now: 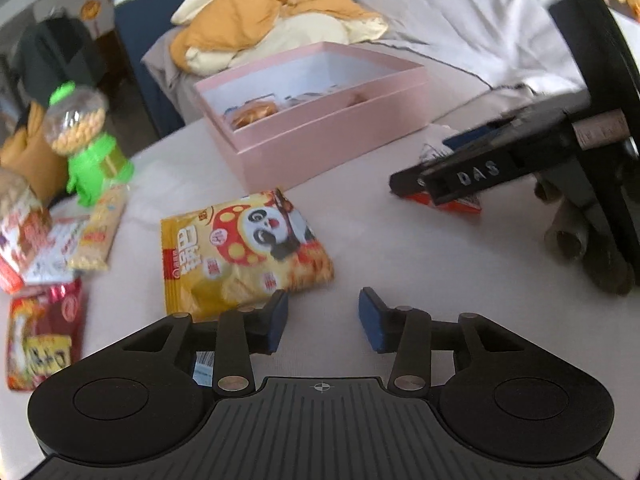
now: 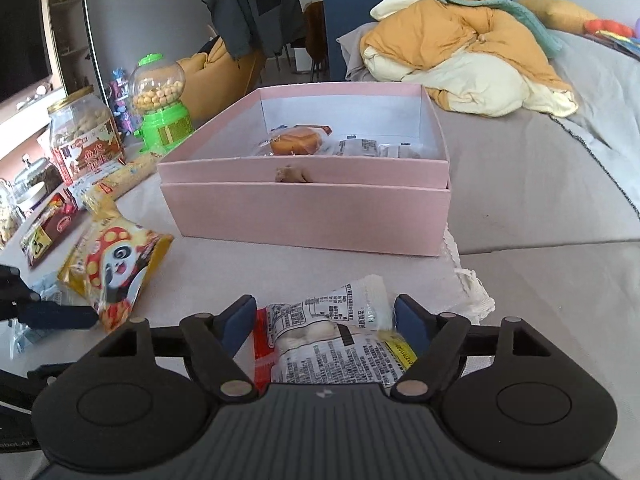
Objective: Organize snacks
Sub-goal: 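Grasp the panda-print chip bag with the left gripper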
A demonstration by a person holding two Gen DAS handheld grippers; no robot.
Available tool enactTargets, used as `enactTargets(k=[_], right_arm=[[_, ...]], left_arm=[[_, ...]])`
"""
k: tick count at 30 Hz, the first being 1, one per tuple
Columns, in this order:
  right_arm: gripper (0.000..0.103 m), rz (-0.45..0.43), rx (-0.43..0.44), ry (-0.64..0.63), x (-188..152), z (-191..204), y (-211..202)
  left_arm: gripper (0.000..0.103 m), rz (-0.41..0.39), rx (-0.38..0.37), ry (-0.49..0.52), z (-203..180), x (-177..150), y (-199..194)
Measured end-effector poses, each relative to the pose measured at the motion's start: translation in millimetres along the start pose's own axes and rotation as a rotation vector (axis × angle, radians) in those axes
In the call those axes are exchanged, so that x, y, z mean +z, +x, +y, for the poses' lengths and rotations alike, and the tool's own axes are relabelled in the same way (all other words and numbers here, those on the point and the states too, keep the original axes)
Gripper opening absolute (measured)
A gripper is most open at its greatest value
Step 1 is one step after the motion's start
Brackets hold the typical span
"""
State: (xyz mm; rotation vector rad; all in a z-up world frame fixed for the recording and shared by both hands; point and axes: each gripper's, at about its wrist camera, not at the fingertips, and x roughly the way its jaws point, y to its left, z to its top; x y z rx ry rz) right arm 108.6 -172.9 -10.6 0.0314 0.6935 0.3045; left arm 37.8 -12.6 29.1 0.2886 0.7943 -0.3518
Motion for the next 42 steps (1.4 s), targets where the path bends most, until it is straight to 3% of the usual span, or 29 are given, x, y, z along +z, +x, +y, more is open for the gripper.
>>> enactTargets(k=[7,9,13,15,18,24,27,30,34,36,42], right_arm=[[0.077,-0.003,0.004,0.009,-1,-1,-1],[0.077,-0.004,0.007,0.014,-1,-2,-1],[0.077,-0.005,0.015,0.022,-1,-3,-2],[0.078,-0.005,0.017,0.024,-1,-4,-2],[0.078,-0.005,0.017,0.025,-1,-3,-2],[0.079,-0.005,0.019,0.027,-1,-3,-2],[0.080,-0.005,0.019,0.027,-1,-3,-2],[0.080,-0.006,0.023,0.031,-1,-3,-2],[0.080,-0.005,0.026,0.032,-1,-3,-1],[0.080,-0.006,0.026,0.032,-1,-3,-1],[0.081,-0.006,0.026,0.032,-1,-3,-1]], left_arm=[[0.044,0.000,-0.112,-0.103,4,6,2],[0.044,-0.017,-0.114,-0.100,2,8,-6],[0.046,-0.087,-0.043,-0.059,6,13,-26],[0.046,-0.095,0.037,-0.065,13,16,-29],[0.044,-0.092,0.133,-0.179,36,21,-25],[0.044,-0.125,0.156,-0.410,81,29,-13],[0.043,-0.083,0.134,-0.480,96,29,-5],[0.044,-0.036,0.032,-0.457,82,24,-3],[0.046,0.010,-0.064,-0.355,48,17,-4],[0.046,0.015,-0.064,-0.303,37,16,-5],[0.046,-0.044,0.039,-0.124,11,23,-20]])
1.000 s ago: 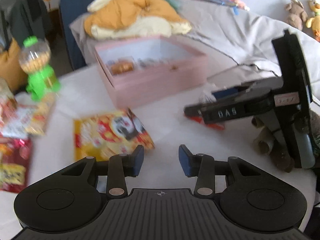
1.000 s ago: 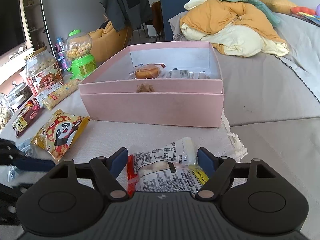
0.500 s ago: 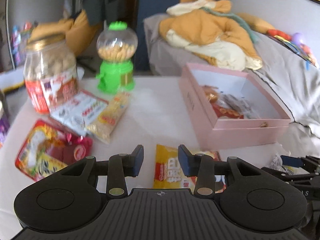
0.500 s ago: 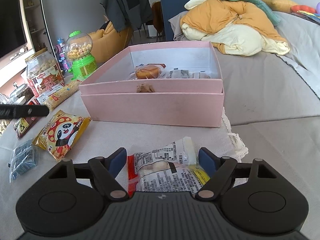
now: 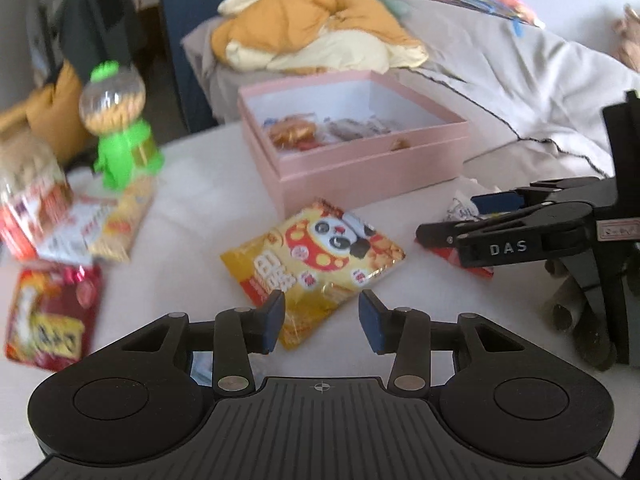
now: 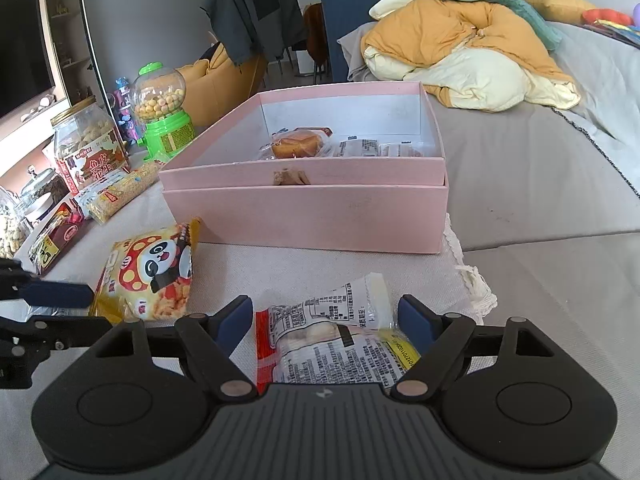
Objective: Organize snacks
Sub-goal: 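Grasp the panda-print chip bag with the left gripper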
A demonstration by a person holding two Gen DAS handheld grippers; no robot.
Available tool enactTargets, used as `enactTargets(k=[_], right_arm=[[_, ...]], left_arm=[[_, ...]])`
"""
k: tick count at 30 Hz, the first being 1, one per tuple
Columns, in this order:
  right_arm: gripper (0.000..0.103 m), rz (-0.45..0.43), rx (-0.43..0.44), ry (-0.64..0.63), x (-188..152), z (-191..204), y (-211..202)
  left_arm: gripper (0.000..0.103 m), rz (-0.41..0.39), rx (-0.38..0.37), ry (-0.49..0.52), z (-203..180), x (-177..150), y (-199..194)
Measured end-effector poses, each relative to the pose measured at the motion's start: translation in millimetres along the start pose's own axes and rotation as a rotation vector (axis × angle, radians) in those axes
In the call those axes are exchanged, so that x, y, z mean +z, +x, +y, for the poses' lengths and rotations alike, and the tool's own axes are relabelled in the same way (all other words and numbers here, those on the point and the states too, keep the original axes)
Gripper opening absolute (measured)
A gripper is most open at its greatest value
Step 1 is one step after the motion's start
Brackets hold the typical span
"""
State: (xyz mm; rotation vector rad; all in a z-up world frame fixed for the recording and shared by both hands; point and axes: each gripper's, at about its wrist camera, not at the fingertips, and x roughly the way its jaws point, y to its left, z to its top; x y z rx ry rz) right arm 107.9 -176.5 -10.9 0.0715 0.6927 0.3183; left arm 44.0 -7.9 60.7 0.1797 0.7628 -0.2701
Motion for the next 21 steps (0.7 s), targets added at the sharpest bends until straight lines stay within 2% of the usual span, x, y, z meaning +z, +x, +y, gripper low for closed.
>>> enactTargets(k=[4,10,14,17,21], right_arm=[[0.081,0.000,0.000,-0.001,0,0,0],[0.081,0.000,-0.001,-0.001,0,0,0],[0.081,0.000,-0.001,0.000,0,0,0],[0.082,0.000,0.000,0.000,0,1,0],[0.082,0.001,0.004,0.000,-1,0,0]], left_arm=[[0.046,-0.056,0.052,0.106,-7,3,-6],[0.047,-0.025,0.055,0.215,-13,11,15],[0.050,0.040,-0.015,0.275,-18,11,31],[0.054,0.045,-0.022,0.306,-22,9,35],[0.066,0.048,-0.070,0.284,-19,10,36]])
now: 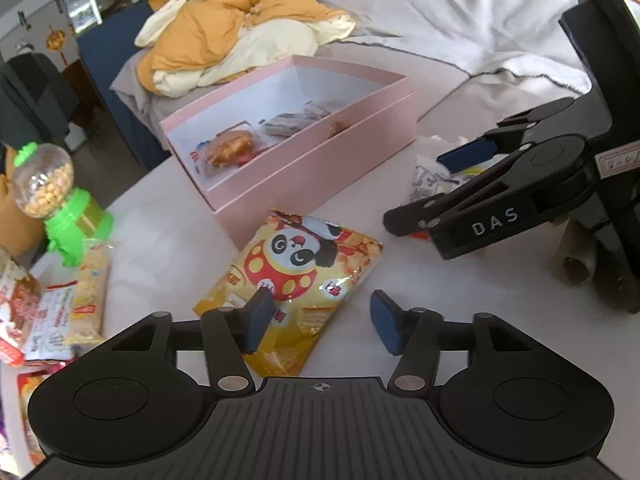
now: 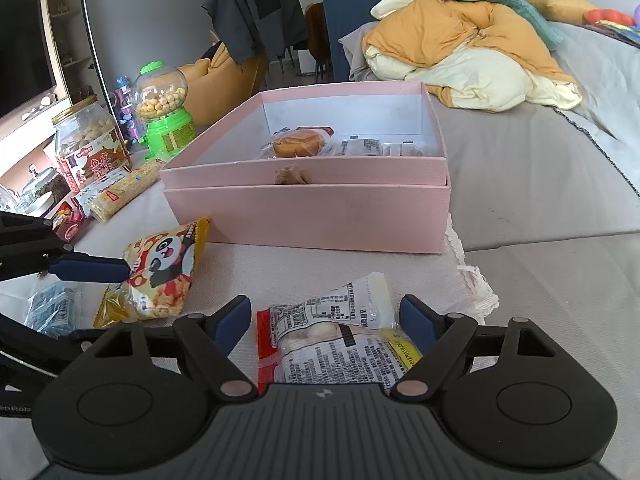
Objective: Organize snacks
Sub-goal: 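Grasp the panda-print chip bag with the left gripper, then lift the white packet toward the pink box while the left gripper holds the panda bag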
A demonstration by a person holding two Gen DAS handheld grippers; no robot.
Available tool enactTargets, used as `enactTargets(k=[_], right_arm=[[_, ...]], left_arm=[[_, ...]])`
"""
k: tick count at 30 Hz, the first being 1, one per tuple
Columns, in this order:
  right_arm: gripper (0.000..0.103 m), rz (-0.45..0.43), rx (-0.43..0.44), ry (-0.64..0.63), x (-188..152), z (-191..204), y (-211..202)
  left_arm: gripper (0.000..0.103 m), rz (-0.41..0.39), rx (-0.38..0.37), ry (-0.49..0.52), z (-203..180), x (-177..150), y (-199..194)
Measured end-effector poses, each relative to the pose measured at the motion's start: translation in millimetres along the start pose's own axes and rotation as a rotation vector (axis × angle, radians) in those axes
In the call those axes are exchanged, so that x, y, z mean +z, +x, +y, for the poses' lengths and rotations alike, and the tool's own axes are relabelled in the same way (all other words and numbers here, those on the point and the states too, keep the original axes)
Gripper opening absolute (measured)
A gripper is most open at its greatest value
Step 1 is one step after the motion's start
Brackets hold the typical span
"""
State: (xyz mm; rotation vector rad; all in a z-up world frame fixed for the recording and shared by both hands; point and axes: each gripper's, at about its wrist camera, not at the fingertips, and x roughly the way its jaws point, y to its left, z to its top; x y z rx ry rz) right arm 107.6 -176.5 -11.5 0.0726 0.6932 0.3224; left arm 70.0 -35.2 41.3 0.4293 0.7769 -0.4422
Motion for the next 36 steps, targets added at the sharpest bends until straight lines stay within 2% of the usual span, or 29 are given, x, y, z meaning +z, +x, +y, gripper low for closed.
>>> enactTargets(k=[3,7,10,13,14,16,20,22,24,26,27,32,34,36], right_arm=[[0.082,0.000,-0.001,0.000,0,0,0],[0.083,0.000,-0.001,0.001,0,0,0],[0.083,0.000,-0.001,0.000,0,1,0],[0.083,0.000,-0.001,0.000,0,1,0],[0.083,0.000,0.000,-0.001,0,1,0],[0.084,0.001,0.002,-0.002,-1,1,0],[0.085,0.002,0.006,-0.005,0,0,1],[0.085,0.002,0.007,-0.005,0,1,1],[0.085,0.002,0.006,-0.004,0,1,1],[0.085,0.002,0.009,-0.003,0,0,1],[0.085,0.002,0.011,-0.001,0,0,1],[0.085,0.002,0.018,0.004,1,-2,1],[0.089,0.007,0.024,0.002,1,-2,1],[0.094,0.020,0.041,-0.005,2,-2,1]], left_arm=[[0.075,-0.006,-0.028,0.008,0,-2,1],[0.072,-0.026,-0.040,0.014,4,-2,-6],[0.069,-0.072,-0.014,0.044,12,0,-12],[0.072,-0.045,0.014,0.070,23,3,0],[0.075,-0.030,0.012,0.062,27,3,5],[0.090,-0.028,-0.020,0.008,40,6,14],[0.093,-0.005,-0.126,-0.116,59,10,28],[0.084,0.030,-0.194,-0.127,56,8,35],[0.084,0.007,-0.158,-0.051,42,5,34],[0.072,-0.009,-0.148,-0.035,34,4,28],[0.071,-0.010,-0.152,-0.050,32,3,25],[0.058,-0.048,-0.144,-0.264,30,-15,13],[0.048,-0.063,-0.139,-0.369,29,-23,3],[0.044,-0.088,-0.113,-0.435,26,-35,-12]])
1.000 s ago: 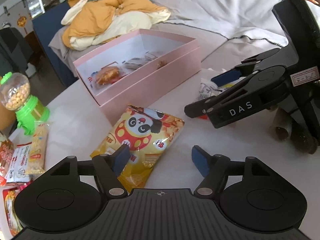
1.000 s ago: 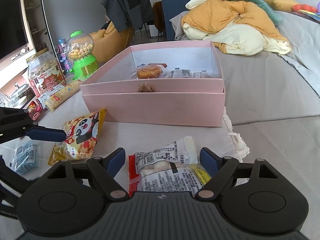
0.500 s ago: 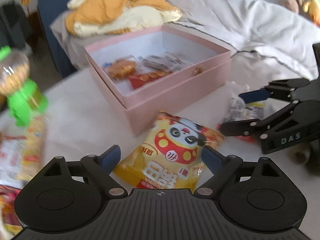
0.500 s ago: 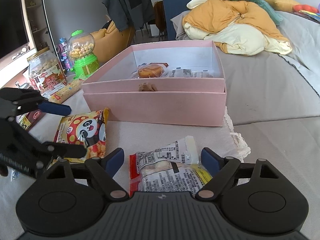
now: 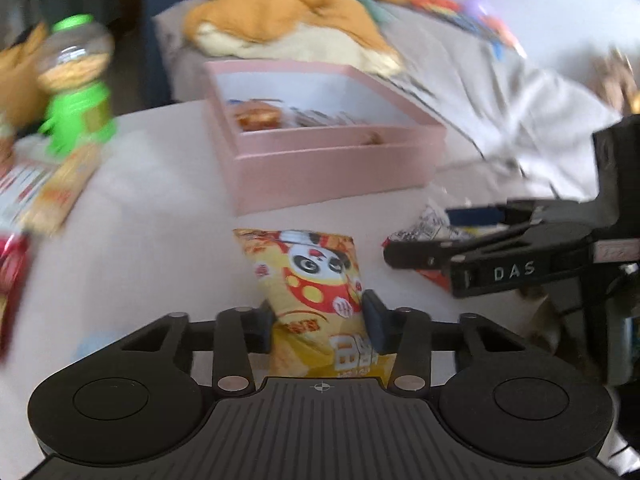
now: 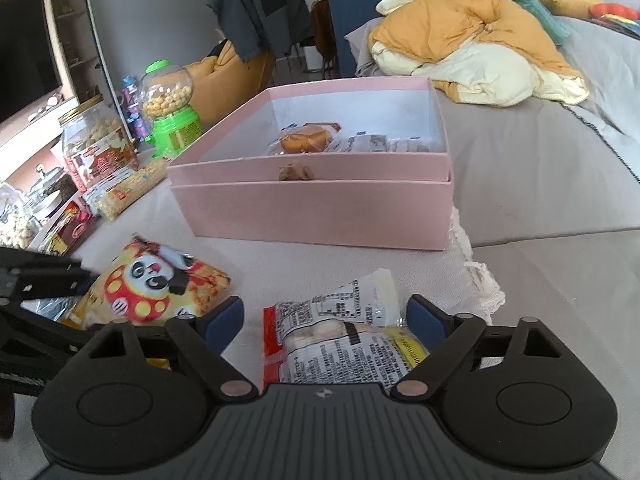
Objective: Organize snacks
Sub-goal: 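Lift the white packet toward the pink box while the left gripper holds the panda bag, then carry the white packet and panda bag into the pink box and open both grippers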
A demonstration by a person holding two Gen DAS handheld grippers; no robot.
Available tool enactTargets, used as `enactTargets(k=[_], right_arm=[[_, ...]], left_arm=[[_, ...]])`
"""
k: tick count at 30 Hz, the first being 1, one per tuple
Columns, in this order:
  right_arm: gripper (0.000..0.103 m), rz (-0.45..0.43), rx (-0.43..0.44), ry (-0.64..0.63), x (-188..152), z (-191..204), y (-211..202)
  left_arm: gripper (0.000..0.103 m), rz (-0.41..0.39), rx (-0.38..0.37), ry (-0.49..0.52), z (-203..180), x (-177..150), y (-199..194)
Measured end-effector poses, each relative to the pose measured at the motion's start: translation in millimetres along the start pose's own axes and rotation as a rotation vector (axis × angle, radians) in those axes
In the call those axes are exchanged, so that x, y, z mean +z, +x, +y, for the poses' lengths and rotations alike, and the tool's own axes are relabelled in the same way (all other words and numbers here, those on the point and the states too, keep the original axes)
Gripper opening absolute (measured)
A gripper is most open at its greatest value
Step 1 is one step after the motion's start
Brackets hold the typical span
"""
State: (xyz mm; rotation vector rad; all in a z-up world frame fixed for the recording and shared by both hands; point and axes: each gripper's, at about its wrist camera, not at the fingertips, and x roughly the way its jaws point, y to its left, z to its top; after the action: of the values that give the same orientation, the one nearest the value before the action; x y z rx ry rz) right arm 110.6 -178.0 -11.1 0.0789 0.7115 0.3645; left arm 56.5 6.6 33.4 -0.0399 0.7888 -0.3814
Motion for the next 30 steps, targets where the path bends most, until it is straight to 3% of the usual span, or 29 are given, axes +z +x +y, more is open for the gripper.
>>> enactTargets(k=[2,4,9,13,14,16,17,20,21,22,24,27,29,30], right_arm=[[0.103,0.028,0.032,-0.028,1,1,1],[0.103,0.050,0.036,-0.072,-1,5,0],[0.103,0.070,-0.002,-0.179,-15,18,-9],[0.102,0.070,0.009,-0.138,-11,13,-7],[0.098,0.068,0.000,-0.123,-9,12,-7],[0.076,0.068,-0.058,-0.145,-7,15,-8],[0.074,0.072,-0.065,-0.173,-5,18,-12],[0.058,0.070,-0.039,-0.184,0,22,-29],[0.040,0.069,-0.035,-0.180,2,23,-35],[0.030,0.062,-0.032,-0.171,6,22,-43],[0.026,0.046,-0.007,-0.153,12,19,-56],[0.028,0.020,0.017,-0.166,14,14,-71],[0.049,0.033,0.023,-0.171,9,10,-69],[0.069,0.045,0.024,-0.160,5,8,-65]], left_arm=[[0.044,-0.047,0.090,-0.011,-3,-15,-18],[0.043,-0.095,0.153,-0.027,-1,-30,-35],[0.044,-0.140,0.076,-0.134,17,-58,-44],[0.045,-0.161,0.066,-0.148,19,-60,-45],[0.045,-0.162,0.063,-0.150,20,-60,-45],[0.044,-0.161,0.061,-0.147,20,-62,-46],[0.045,-0.158,0.063,-0.139,19,-61,-46],[0.046,-0.138,0.048,-0.096,13,-58,-42],[0.045,-0.136,0.043,-0.090,12,-56,-41],[0.044,-0.138,0.041,-0.098,12,-56,-40],[0.043,-0.145,0.045,-0.112,11,-54,-38],[0.043,-0.144,0.057,-0.114,8,-53,-35],[0.043,-0.142,0.069,-0.110,6,-53,-35],[0.044,-0.140,0.074,-0.114,5,-53,-35]])
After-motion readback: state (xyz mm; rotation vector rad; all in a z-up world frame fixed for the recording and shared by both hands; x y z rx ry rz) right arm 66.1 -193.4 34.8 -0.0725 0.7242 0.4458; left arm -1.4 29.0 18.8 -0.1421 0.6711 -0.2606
